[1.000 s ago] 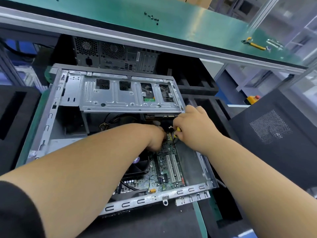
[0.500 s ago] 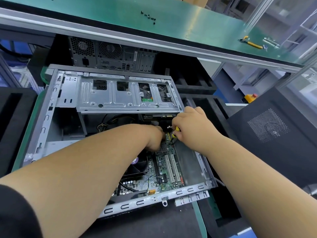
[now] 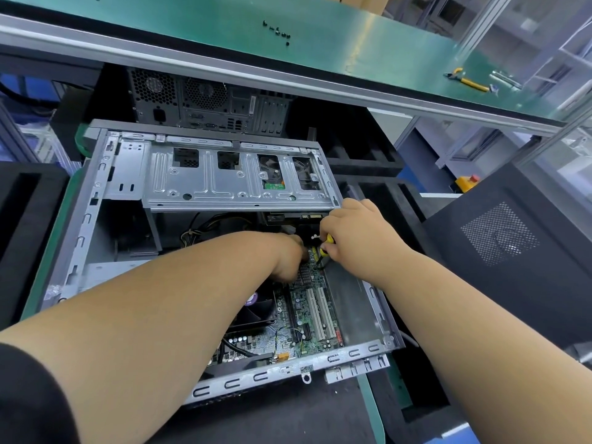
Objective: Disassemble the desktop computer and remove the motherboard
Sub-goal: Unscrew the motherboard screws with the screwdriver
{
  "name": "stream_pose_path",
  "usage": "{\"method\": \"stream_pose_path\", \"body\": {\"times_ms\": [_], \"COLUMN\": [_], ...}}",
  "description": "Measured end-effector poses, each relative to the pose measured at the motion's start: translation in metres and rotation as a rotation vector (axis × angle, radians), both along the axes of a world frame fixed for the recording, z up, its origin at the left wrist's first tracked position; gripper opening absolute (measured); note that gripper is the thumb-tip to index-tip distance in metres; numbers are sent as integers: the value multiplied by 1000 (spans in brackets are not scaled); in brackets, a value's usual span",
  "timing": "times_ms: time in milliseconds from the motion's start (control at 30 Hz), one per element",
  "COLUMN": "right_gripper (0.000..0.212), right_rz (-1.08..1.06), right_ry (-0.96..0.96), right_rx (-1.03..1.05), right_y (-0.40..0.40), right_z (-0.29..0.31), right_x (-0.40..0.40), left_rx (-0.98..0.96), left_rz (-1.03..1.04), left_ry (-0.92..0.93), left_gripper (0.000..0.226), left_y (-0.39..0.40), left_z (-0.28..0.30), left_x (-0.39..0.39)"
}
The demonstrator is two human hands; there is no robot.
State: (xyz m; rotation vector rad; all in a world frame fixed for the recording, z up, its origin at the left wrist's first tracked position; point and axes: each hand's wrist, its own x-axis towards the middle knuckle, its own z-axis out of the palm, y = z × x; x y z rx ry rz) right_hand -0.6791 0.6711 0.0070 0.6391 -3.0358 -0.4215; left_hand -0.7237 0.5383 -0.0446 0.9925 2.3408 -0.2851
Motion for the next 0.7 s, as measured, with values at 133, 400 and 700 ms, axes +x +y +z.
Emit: {"method": "stream_pose_path", "body": {"times_ms": [133, 400, 700], "right_gripper": [16, 15, 15], "right_rz": [-3, 1, -3], "right_ry": [-2, -5, -4], "right_rx": [-7, -2, -6], "right_y": [0, 1, 1], "right_z": [0, 0, 0], "right_x": [2, 2, 3], "left_rx": [27, 78, 54], "left_rz": [14, 26, 30], "left_ry": [-7, -25, -17], "left_gripper": [60, 62, 63], "left_y": [-1, -3, -1], "left_z": [-3, -8, -7], "left_x": [-1, -2, -1]}}
